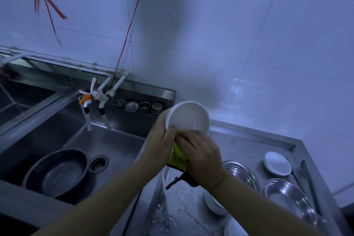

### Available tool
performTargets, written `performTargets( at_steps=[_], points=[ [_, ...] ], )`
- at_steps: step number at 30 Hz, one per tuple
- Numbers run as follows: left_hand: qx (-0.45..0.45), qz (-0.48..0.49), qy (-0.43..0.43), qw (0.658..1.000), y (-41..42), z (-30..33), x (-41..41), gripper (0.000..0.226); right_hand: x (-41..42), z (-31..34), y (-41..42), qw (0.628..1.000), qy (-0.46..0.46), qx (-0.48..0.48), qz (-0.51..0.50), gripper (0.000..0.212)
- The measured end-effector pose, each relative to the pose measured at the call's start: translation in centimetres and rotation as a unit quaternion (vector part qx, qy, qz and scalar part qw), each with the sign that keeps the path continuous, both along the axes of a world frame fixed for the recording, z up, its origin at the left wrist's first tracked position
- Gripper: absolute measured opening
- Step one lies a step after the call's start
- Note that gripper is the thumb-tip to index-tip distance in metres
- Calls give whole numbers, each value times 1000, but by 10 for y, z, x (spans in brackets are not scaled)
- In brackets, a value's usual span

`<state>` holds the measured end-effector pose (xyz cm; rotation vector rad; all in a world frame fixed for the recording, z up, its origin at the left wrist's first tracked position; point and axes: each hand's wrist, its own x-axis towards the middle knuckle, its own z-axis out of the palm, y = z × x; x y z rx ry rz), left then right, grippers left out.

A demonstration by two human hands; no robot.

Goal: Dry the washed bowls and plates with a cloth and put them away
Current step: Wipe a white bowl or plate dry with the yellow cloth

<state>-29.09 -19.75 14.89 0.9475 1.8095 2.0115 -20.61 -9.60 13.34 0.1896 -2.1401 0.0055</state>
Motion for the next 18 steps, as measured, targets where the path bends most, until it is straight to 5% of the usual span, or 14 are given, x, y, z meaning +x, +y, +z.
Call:
performTargets(
  at_steps=[5,8,13,18],
  points=[
    [-172,-70,112,976,-11,18,-27,42,10,1,38,977,-64,191,64,8],
    [-217,-125,100,963,-10,24,-38,48,10,3,52,961,-95,246,79,12],
    [-76,-46,10,996,1,3,-16,34,5,3,35,990,-95,103,2,16],
    [-56,-15,26,998,0,4,-22,34,11,13,28,986,-152,-13,65,35]
  ],
)
